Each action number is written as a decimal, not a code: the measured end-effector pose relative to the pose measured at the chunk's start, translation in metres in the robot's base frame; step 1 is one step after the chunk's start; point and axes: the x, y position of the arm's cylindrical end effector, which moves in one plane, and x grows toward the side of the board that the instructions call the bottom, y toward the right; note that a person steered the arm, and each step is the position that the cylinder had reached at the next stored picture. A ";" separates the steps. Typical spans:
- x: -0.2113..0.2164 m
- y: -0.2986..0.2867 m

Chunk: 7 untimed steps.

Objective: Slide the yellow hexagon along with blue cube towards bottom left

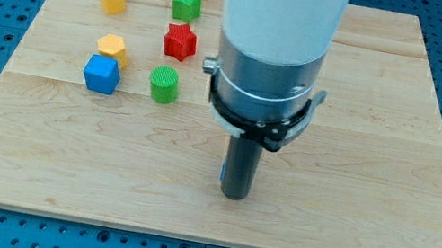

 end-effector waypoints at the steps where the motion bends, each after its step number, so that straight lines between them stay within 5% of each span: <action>1: -0.001 0.013; 3: 0.063 -0.073; 4: 0.059 -0.150; 7: -0.057 -0.313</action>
